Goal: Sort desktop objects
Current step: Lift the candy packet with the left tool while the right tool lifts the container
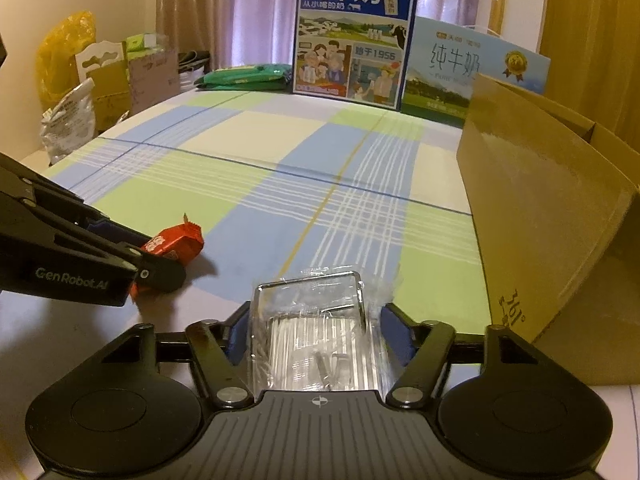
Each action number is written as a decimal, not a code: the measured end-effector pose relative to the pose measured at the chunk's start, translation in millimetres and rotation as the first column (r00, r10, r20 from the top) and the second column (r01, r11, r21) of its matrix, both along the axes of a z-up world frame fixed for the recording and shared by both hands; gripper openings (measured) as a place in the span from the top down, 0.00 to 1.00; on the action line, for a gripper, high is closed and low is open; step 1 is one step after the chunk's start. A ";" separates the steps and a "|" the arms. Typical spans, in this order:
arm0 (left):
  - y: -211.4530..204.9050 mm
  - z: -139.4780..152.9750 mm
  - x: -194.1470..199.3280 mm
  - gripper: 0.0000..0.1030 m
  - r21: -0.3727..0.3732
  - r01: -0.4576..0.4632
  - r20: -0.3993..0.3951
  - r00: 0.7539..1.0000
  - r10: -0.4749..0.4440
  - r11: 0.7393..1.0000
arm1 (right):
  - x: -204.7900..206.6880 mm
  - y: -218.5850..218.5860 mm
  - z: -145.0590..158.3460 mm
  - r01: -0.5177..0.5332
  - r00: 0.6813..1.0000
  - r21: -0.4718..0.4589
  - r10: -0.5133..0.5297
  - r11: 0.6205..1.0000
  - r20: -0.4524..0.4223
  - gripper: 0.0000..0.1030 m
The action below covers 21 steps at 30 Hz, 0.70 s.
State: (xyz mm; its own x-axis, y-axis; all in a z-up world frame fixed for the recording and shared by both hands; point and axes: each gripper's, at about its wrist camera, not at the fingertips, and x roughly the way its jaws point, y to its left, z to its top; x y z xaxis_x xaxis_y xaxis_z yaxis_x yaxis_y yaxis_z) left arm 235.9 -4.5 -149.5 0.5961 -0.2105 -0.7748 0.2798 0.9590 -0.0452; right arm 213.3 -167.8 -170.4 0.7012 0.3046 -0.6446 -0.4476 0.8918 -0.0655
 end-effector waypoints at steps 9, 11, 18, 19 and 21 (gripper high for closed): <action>-3.1 1.1 -0.7 0.76 -0.012 0.015 -0.011 1.000 -0.015 1.000 | -4.0 -0.5 4.6 0.022 1.000 0.023 -0.021 1.000 -0.007 0.50; -3.9 1.8 -0.6 0.76 -0.015 0.018 -0.015 1.000 -0.018 1.000 | -5.2 -2.0 7.5 0.026 1.000 0.026 -0.026 0.999 -0.005 0.50; -9.5 9.9 -0.2 0.76 -0.008 0.020 -0.015 1.000 -0.020 1.000 | -5.3 -13.3 19.6 0.084 0.996 0.072 -0.082 0.994 -0.031 0.50; -9.7 11.2 -0.5 0.76 -0.013 0.014 -0.016 1.000 -0.014 1.000 | -5.9 -14.8 22.1 0.091 0.996 0.080 -0.088 0.993 -0.034 0.50; -9.4 13.7 -2.3 0.77 -0.026 0.000 -0.022 1.000 0.000 1.000 | -7.8 -16.7 26.9 0.098 0.995 0.090 -0.095 0.991 -0.036 0.50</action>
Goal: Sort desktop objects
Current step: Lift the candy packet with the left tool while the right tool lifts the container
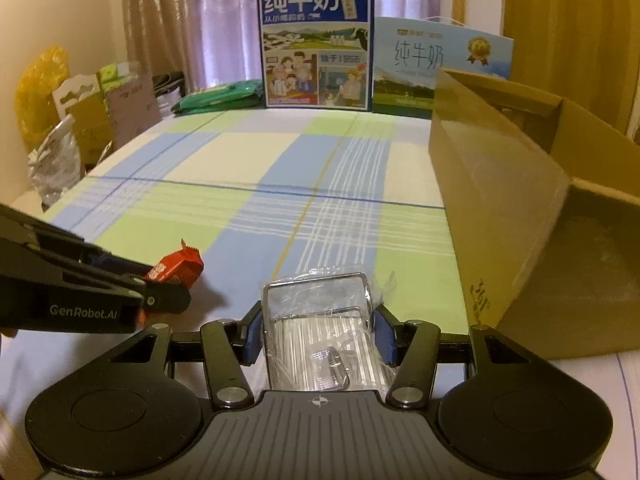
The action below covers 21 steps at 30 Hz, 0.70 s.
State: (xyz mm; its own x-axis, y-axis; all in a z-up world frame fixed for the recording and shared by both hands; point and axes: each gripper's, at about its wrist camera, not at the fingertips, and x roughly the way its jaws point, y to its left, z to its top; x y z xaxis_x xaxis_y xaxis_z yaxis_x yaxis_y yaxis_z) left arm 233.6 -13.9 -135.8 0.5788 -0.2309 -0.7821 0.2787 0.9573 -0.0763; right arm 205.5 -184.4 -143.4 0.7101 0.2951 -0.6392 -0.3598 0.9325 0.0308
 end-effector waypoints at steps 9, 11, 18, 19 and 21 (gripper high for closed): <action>-4.4 21.2 -16.1 0.77 -0.002 -0.029 0.003 1.000 0.029 1.000 | -16.2 -14.0 24.8 0.025 1.000 0.038 -0.025 0.999 0.006 0.50; -6.3 27.7 -20.3 0.77 -0.001 -0.032 0.009 0.999 0.032 0.999 | -20.0 -18.5 30.4 0.035 0.999 0.045 -0.036 0.998 0.009 0.50; -15.8 53.9 -38.9 0.77 -0.008 -0.030 0.033 0.999 0.030 1.000 | -37.7 -31.6 52.5 0.058 0.998 0.078 -0.060 0.995 0.027 0.50; -17.0 58.0 -42.1 0.77 -0.011 -0.030 0.037 0.999 0.030 0.999 | -40.4 -33.2 56.3 0.060 0.998 0.083 -0.063 0.995 0.032 0.50; -20.1 67.1 -49.0 0.77 -0.016 -0.028 0.048 0.998 0.029 0.999 | -45.6 -36.9 63.3 0.066 0.997 0.094 -0.070 0.993 0.040 0.50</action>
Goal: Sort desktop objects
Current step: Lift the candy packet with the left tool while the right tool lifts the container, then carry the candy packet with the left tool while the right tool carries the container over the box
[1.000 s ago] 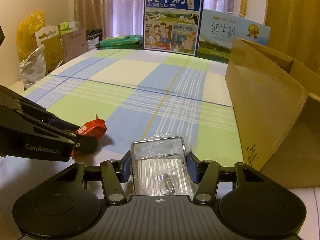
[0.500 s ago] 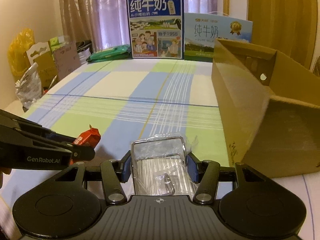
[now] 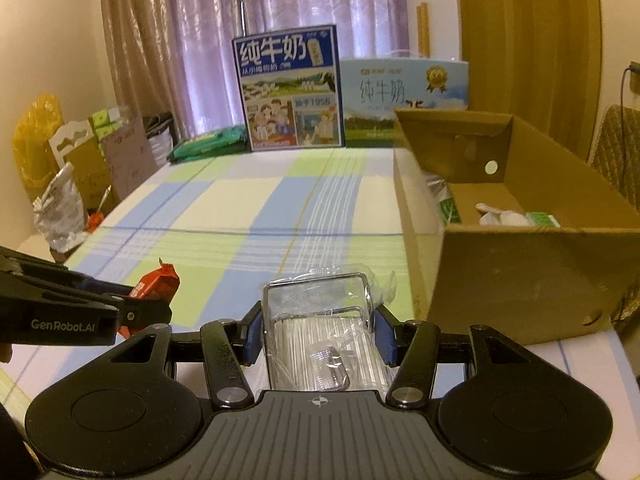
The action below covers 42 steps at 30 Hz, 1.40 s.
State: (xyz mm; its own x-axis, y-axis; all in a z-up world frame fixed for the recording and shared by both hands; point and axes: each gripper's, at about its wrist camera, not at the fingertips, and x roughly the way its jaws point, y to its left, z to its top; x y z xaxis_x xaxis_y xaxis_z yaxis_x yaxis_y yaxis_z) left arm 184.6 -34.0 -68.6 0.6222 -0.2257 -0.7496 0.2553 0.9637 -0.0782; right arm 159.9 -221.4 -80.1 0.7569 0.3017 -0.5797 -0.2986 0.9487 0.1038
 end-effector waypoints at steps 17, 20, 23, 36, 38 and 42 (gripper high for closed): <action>-50.5 56.2 -22.1 0.77 -0.016 0.096 0.080 0.992 -0.095 0.995 | -25.7 -56.4 55.1 0.155 0.986 0.038 -0.157 0.987 0.062 0.50; -64.0 62.0 -19.8 0.77 -0.030 0.122 0.086 0.989 -0.119 0.992 | -25.3 -70.6 62.3 0.197 0.978 0.042 -0.199 0.980 0.068 0.50; -78.5 66.6 -17.6 0.77 -0.036 0.149 0.091 0.985 -0.145 0.988 | -26.3 -85.1 70.4 0.225 0.970 0.049 -0.228 0.973 0.079 0.50; -130.9 79.7 -2.5 0.77 -0.059 0.221 0.105 0.971 -0.214 0.974 | -19.0 -127.4 84.5 0.287 0.951 0.071 -0.293 0.955 0.100 0.50; -137.5 81.5 0.5 0.77 -0.058 0.226 0.109 0.970 -0.219 0.972 | -16.8 -132.8 85.3 0.290 0.950 0.071 -0.296 0.954 0.099 0.50; -148.4 85.3 8.5 0.77 -0.058 0.237 0.117 0.966 -0.229 0.970 | -10.0 -142.3 86.7 0.293 0.949 0.061 -0.298 0.954 0.102 0.50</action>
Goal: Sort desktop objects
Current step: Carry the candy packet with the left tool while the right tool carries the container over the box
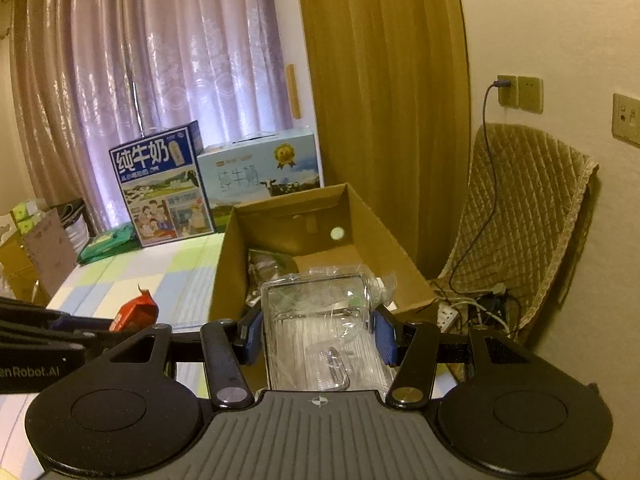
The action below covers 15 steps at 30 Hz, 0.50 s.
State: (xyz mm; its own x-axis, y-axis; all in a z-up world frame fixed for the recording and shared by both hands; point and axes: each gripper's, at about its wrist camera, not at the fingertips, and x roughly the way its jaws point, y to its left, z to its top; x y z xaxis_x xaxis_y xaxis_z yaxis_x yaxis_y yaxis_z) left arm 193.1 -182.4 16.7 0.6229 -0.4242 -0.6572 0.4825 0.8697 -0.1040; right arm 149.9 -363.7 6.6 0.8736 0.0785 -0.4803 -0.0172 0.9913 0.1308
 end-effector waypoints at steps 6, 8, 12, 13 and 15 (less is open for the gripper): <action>-12.8 4.0 15.8 0.77 -0.004 0.010 0.006 1.000 -0.010 1.000 | 14.3 -11.8 0.8 0.005 1.000 -0.014 -0.005 1.000 0.000 0.50; -16.7 5.0 20.8 0.77 -0.004 0.010 0.009 1.000 -0.010 1.000 | 20.6 -14.5 2.0 0.005 1.000 -0.020 -0.005 1.000 0.001 0.50; -23.9 5.5 31.1 0.77 -0.005 0.011 0.011 1.000 -0.011 1.000 | 33.7 -18.6 3.7 -0.001 1.000 -0.032 0.001 0.999 0.005 0.50; -25.3 5.2 33.6 0.77 -0.005 0.011 0.011 1.000 -0.011 1.000 | 37.3 -20.1 3.5 -0.003 1.000 -0.034 0.003 0.999 0.004 0.50; -27.7 4.2 38.8 0.77 -0.005 0.011 0.010 1.000 -0.011 1.000 | 43.7 -21.5 3.6 -0.005 1.000 -0.040 0.005 0.999 0.004 0.50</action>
